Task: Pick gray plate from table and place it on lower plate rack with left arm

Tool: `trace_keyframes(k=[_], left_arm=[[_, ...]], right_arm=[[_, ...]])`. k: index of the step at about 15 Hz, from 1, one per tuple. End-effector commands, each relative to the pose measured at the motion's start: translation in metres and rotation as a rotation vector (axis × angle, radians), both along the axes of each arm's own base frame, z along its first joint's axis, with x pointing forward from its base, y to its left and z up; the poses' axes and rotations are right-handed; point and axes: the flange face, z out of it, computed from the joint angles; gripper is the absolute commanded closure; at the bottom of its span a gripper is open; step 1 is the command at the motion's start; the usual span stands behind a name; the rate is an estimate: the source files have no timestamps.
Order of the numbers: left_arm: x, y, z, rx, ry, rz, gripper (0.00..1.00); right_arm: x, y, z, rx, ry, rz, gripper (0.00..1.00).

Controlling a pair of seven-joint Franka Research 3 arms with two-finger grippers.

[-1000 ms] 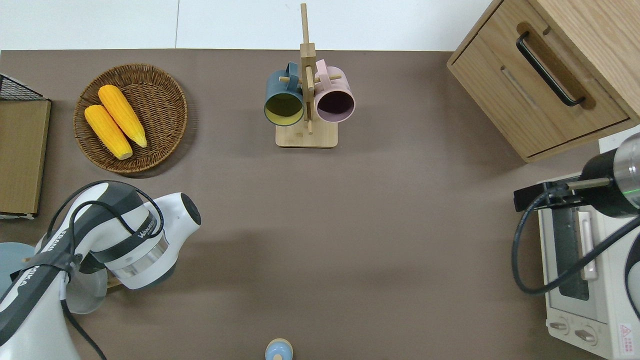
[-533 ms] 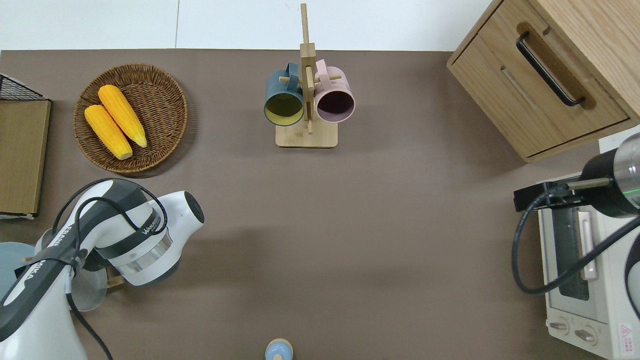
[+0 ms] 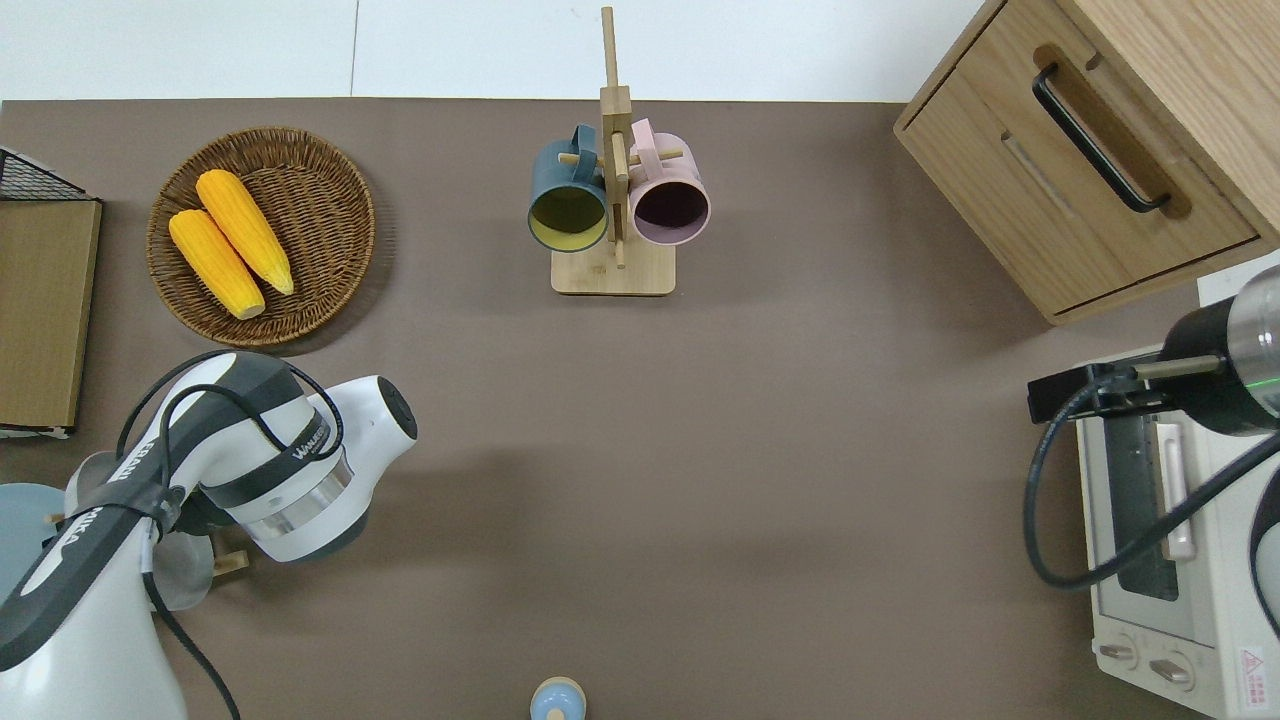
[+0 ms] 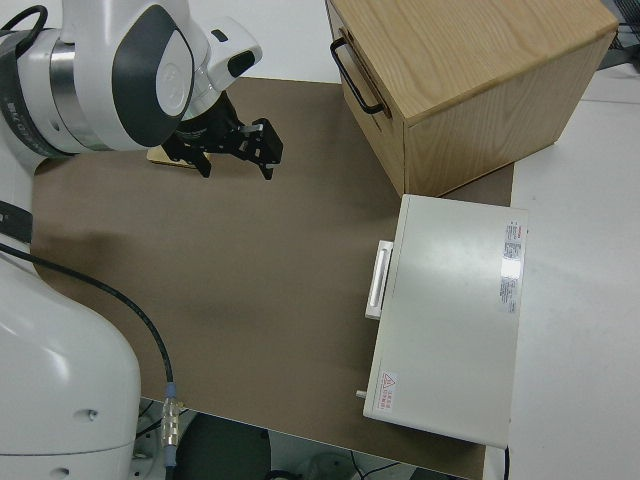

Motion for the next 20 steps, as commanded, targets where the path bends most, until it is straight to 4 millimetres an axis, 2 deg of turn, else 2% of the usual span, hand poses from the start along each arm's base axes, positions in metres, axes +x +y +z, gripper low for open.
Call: trace_keyframes(k=[1, 5, 9, 13, 17, 20], left_arm=[[0.009, -0.008, 0.002, -0.037, 0.014, 0.016, 0.01], [0.019, -0.009, 0.020, -0.059, 0.021, 0.019, 0.01], [0.039, -0.013, 0.060, -0.113, 0.030, 0.032, 0.01], [0.058, -0.022, 0.119, -0.270, 0.016, 0.042, 0.01], [0.078, -0.035, 0.181, -0.440, -0.077, 0.051, 0.01], [0.085, -0.046, 0.217, -0.594, -0.114, 0.053, 0.01]], right_arm=[[-0.003, 0.001, 0.003, 0.006, 0.007, 0.000, 0.013], [-0.003, 0.001, 0.003, 0.006, 0.007, 0.000, 0.011], [-0.002, 0.000, 0.003, 0.006, 0.007, -0.002, 0.013], [-0.003, 0.001, 0.003, 0.006, 0.007, 0.002, 0.013], [-0.003, 0.001, 0.003, 0.006, 0.007, 0.000, 0.011], [-0.003, 0.001, 0.003, 0.006, 0.007, 0.001, 0.011]])
